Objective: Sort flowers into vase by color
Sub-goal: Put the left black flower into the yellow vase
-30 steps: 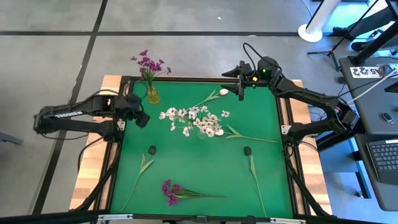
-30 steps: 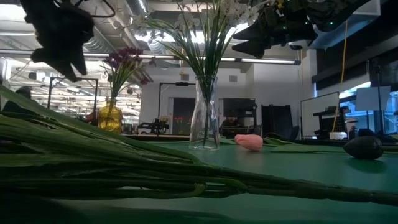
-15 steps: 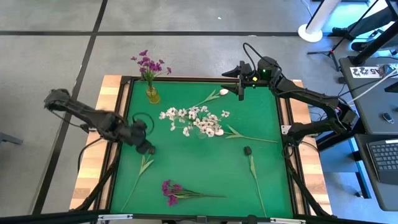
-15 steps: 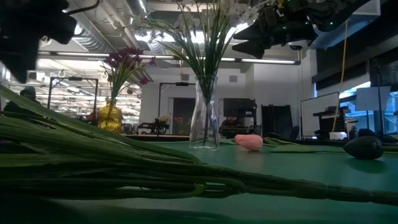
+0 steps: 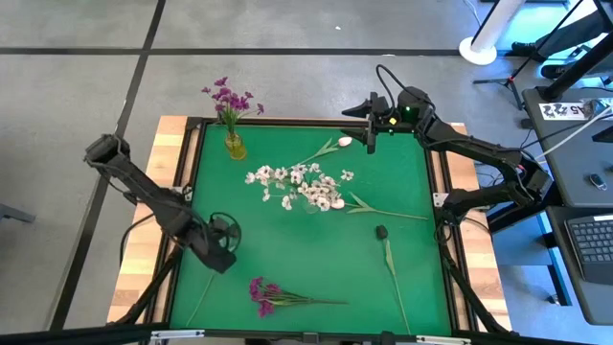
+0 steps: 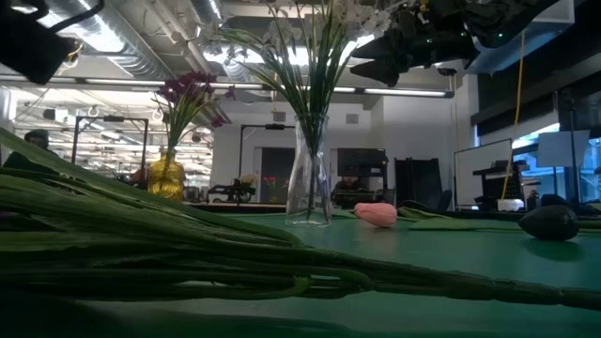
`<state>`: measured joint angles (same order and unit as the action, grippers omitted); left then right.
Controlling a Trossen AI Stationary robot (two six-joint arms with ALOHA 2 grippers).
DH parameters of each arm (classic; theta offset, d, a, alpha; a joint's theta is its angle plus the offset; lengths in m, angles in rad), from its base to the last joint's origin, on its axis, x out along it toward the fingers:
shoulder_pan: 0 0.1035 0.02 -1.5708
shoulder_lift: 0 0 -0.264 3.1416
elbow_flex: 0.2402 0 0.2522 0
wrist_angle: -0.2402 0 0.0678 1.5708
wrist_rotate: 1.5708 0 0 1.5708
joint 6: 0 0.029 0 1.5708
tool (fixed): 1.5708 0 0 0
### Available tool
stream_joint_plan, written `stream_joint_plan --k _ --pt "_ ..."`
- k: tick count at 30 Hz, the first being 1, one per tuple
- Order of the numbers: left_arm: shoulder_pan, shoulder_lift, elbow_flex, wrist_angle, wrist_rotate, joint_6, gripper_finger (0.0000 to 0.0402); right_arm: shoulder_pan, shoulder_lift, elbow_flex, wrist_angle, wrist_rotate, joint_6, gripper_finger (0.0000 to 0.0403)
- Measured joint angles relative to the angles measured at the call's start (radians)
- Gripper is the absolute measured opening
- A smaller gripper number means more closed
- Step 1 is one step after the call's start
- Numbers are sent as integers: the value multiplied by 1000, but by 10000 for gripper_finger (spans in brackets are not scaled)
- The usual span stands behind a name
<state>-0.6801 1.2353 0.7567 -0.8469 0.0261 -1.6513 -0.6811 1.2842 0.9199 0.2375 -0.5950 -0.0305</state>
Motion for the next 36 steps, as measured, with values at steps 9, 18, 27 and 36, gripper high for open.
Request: stream_joint_plan --k 9,18,27,36 --pt "-30 108 0 10 21 -64 208 0 0 0 -8 0 26 293" --pt "-30 189 0 37 46 -77 208 0 0 0 -31 0 26 293" --pt "-30 290 0 65 109 -85 208 0 0 0 -30 0 26 293" --pt "-19 311 0 134 122 -121 148 0 0 0 -26 0 25 293"
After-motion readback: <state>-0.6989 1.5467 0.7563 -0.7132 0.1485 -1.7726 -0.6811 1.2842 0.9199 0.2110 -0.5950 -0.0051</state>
